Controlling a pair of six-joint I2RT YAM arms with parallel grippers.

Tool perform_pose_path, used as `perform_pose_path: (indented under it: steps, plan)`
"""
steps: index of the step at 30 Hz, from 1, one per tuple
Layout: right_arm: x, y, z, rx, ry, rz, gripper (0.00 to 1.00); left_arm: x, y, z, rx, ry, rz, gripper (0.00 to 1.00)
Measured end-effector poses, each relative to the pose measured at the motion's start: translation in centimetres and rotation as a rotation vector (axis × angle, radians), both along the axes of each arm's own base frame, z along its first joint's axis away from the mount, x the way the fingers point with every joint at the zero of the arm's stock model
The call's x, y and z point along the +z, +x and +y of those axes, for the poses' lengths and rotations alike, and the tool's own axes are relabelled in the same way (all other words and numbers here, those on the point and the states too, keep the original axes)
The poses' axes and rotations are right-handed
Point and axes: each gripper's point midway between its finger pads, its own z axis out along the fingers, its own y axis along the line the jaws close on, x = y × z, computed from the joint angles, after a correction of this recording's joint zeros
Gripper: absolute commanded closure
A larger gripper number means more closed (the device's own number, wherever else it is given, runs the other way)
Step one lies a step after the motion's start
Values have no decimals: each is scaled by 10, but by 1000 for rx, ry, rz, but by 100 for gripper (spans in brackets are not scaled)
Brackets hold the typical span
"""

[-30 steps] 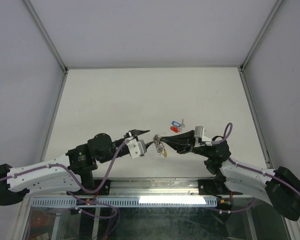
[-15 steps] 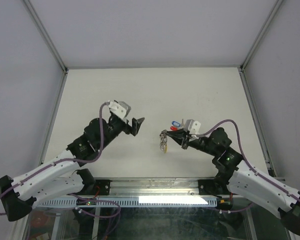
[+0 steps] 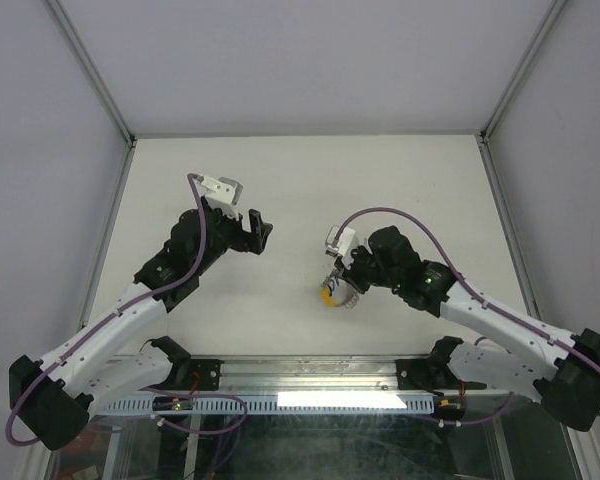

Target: Put the keys on the keyring

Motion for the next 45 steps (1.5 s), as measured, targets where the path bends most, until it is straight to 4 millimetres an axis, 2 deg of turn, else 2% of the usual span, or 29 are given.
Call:
perform_pose_path:
  steps: [3,11,13,17,19,23,27,29,33,36,41,42,45]
  plan:
    - [-15,6,14,12,-9,30,100,2,-2,3,6,-8,2,17]
    - [-51,4,47,56,-10,144,99,3,-9,8,8,-9,10,17]
    - [-57,3,58,69,3,171,91,1,-9,8,9,-4,18,17]
    - [-62,3,80,89,44,216,55,0,-8,12,21,-2,23,15]
    - [-57,7,88,82,75,214,49,-2,-6,16,32,-2,31,15]
    - [-41,18,92,35,134,191,44,-12,7,32,81,-5,71,12]
    - [-17,35,79,-73,222,193,43,-30,19,50,133,-15,147,1]
    - [-3,44,69,-145,266,195,42,-41,22,55,154,-16,194,1]
    - [9,56,48,-290,304,208,40,-54,24,50,153,-24,279,1]
    - [0,69,21,-427,285,283,41,-60,26,45,158,-36,338,1]
    - [-21,115,-44,-725,272,400,44,-71,26,43,160,-28,400,1]
    - [-28,120,-56,-778,266,425,45,-73,24,43,160,-22,409,1]
    - [-47,127,-78,-873,232,499,48,-75,23,45,159,-6,411,1]
